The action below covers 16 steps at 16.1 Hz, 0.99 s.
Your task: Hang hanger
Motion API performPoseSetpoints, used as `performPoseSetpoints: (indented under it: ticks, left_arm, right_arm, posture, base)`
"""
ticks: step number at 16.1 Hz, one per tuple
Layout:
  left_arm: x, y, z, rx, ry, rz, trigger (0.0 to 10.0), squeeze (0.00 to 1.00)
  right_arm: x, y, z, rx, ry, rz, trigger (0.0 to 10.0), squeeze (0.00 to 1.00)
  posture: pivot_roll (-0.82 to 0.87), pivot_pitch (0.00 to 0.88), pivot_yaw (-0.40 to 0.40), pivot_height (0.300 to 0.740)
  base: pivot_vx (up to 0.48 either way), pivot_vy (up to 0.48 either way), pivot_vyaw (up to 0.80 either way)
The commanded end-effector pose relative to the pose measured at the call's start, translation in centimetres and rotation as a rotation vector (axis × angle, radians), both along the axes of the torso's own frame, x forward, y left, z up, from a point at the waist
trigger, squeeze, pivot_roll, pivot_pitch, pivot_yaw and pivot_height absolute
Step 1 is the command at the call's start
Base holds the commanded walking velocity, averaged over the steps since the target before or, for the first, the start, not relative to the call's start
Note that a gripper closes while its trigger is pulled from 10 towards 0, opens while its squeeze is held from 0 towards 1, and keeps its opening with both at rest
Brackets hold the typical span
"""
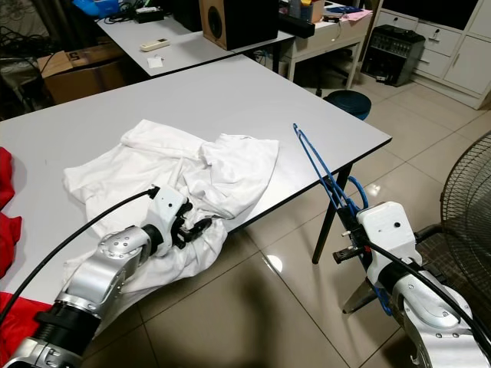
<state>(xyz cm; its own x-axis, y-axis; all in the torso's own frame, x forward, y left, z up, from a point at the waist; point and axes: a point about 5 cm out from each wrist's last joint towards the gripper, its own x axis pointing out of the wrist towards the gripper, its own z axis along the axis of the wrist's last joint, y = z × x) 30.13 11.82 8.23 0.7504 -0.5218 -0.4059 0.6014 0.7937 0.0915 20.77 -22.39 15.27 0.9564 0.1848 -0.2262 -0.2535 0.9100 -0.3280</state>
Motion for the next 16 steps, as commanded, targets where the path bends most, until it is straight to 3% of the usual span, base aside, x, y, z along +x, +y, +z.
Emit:
performPoseSetpoints:
  ticks: [1, 9, 14, 16]
  left_arm:
    - [0.4, 0.3, 0.7, -0.001, -0.011, -0.009, 0.0, 0.0]
    - [0.8, 0.1, 0.2, -0.007, 0.025, 0.018, 0.0, 0.0]
    - [1.5, 1.4, 0.4, 0.011, 0.028, 0.035, 0.0, 0.0]
    - [2.5, 2.5, 1.3, 0.038, -0.006, 0.007, 0.0, 0.0]
  right_arm:
    - [-0.1, 0.2, 0.5, -0.002, -0.019, 0.016, 10.0, 0.0]
    - [0.0, 0.4, 0.5, -0.001, -0.029, 0.006, 10.0, 0.0]
    - [0.0, 0.6, 0.4, 0.005, -0.032, 0.003, 10.0, 0.0]
    - [0.0, 0.7, 0.4, 0.008, -0.034, 0.001, 10.0, 0.0]
  posture:
    - [-0.19, 0.0, 0.062, 0.74]
    - [-0.2, 0.0, 0.075, 0.74]
    - [-0.21, 0.0, 0.08, 0.74]
    - [-0.2, 0.0, 0.075, 0.74]
  base:
    - [0.0, 0.0, 0.0]
    - [0.0, 0.0, 0.0]
    - [0.0, 0.0, 0.0]
    - [0.0, 0.0, 0.0]
